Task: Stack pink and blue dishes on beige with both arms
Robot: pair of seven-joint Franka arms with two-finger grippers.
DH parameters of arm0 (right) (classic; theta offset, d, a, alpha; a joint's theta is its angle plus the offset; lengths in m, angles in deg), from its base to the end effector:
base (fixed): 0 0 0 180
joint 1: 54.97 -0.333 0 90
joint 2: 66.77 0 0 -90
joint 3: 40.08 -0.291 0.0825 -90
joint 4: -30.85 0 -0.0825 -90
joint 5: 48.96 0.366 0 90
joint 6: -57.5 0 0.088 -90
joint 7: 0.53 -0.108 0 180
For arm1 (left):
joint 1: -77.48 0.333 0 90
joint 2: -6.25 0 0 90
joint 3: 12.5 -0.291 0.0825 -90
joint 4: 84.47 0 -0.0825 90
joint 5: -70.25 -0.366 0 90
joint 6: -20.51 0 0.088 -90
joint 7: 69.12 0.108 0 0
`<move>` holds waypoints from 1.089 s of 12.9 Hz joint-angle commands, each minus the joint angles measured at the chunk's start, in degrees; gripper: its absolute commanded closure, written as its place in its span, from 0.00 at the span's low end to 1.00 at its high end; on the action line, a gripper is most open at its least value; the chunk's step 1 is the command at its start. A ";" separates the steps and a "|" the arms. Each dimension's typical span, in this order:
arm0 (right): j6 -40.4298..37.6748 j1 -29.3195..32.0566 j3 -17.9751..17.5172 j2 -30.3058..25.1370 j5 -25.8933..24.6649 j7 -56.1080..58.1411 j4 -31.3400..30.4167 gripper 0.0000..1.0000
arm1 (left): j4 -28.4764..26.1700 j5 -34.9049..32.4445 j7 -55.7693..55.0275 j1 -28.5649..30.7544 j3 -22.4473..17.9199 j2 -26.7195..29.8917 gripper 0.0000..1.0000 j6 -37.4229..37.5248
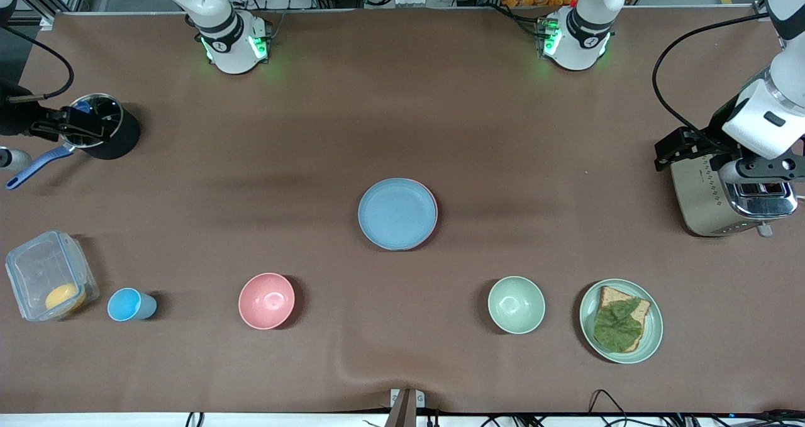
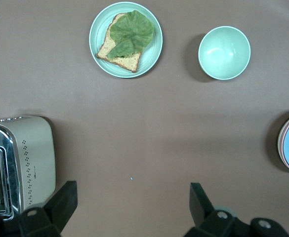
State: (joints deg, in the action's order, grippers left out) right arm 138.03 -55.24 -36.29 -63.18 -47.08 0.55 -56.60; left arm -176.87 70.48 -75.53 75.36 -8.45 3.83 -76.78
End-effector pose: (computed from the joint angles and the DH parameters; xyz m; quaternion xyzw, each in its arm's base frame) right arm 0.5341 -0.0278 0.5720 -0.9955 0.0201 0.0909 0.0180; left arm 0.5557 -0.0597 0.5677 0.9998 0.0024 0.0211 0.0058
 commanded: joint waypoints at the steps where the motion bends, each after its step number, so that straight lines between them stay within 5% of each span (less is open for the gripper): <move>1: -0.03 0.36 -0.71 1.51 -1.18 -0.90 2.63 0.00 | -0.85 -0.76 0.00 0.01 -0.09 1.20 0.00 -0.09; 14: 1.20 0.54 -0.63 2.04 -0.74 -0.99 3.16 0.00 | -0.85 -0.68 -0.09 -0.16 -0.09 1.20 0.00 0.00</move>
State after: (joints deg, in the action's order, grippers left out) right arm 139.79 -55.24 -36.31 -61.91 -47.11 0.19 -55.09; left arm -176.87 70.48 -75.53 75.37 -8.44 3.83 -76.78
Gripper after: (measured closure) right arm 0.000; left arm 0.000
